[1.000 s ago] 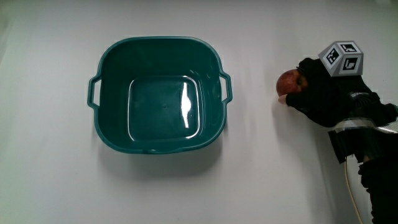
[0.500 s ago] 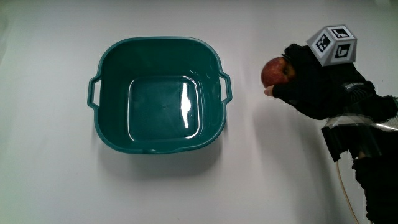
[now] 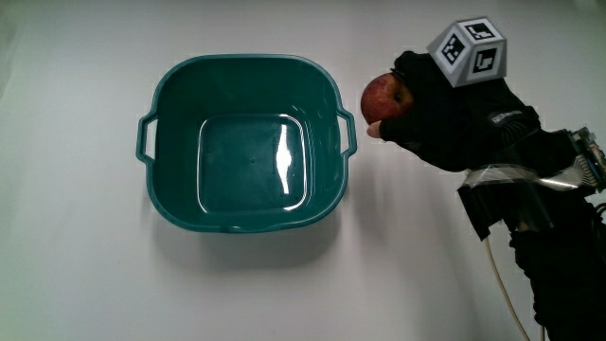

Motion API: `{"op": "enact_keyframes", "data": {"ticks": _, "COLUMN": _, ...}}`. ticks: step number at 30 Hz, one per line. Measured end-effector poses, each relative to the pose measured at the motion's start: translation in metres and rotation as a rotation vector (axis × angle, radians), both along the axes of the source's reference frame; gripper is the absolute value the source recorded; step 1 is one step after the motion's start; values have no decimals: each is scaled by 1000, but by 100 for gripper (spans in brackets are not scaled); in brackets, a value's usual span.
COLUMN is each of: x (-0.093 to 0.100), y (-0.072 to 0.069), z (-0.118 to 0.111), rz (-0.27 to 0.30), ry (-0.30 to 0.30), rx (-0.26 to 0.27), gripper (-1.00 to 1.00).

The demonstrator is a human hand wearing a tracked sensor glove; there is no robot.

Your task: Pick apple from desk

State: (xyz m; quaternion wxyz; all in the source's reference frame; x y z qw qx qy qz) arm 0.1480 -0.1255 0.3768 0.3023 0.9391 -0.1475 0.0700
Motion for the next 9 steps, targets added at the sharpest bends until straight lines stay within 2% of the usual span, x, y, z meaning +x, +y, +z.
{"op": "enact_keyframes", "data": {"ticks": 1, "x": -3, "y": 0, "z": -2, "rz": 3, "ry": 1, "rx": 10, "gripper": 100}}
{"op": "enact_keyframes", "data": {"ticks": 2, "x": -6, "y": 0, "z": -3, "rz": -11, "ry": -17, "rx": -1, "gripper": 100}}
{"op": "enact_keyframes", "data": {"ticks": 4, "x": -12, "y": 0, "z": -5, "rz": -10, "ry": 0, "rx": 22, "gripper": 100}}
{"op": "enact_keyframes", "data": {"ticks": 6, "x": -17, "y": -2, "z": -1, "rz": -41, "ry": -74, "rx": -35, "gripper": 100}}
{"op": "enact_keyframes", "data": {"ticks": 9, "x": -29, "y": -2, "z": -6, "rz": -47, "ry": -80, "rx": -2, "gripper": 100}}
